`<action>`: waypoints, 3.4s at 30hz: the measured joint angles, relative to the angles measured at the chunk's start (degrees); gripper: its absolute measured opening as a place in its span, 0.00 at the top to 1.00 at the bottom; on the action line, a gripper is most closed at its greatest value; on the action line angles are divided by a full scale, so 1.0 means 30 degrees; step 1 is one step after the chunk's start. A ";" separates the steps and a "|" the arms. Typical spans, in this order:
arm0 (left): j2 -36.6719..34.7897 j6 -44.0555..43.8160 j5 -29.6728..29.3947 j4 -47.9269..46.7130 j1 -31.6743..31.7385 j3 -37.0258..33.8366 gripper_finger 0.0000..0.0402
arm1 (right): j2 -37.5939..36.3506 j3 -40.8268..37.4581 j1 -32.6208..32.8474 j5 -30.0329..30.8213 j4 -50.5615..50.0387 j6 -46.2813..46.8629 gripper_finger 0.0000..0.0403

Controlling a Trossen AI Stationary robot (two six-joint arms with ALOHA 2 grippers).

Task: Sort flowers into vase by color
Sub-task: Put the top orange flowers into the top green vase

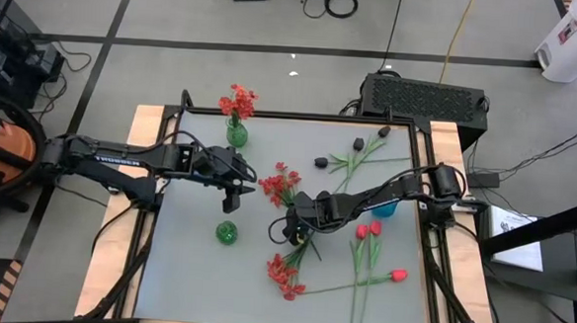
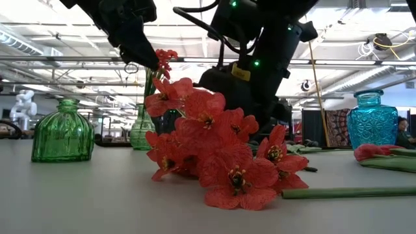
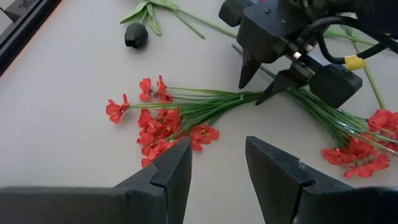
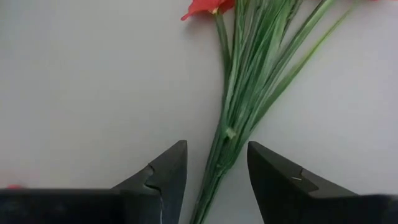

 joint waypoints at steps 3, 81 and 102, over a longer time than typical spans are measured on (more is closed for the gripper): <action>0.0000 0.0000 -0.0005 -0.0006 0.0000 0.0000 0.61 | 0.0000 0.0000 0.0133 0.0077 0.0000 0.0169 0.60; -0.0366 0.0015 -0.0131 0.1222 -0.0132 0.0007 0.61 | 0.0505 -0.0007 -0.0645 0.0583 0.0843 -0.1748 0.99; -0.5601 0.2213 0.0000 0.0421 -0.5192 0.0022 0.61 | -0.6609 -0.0007 0.3504 1.0238 -0.1630 -0.4046 1.00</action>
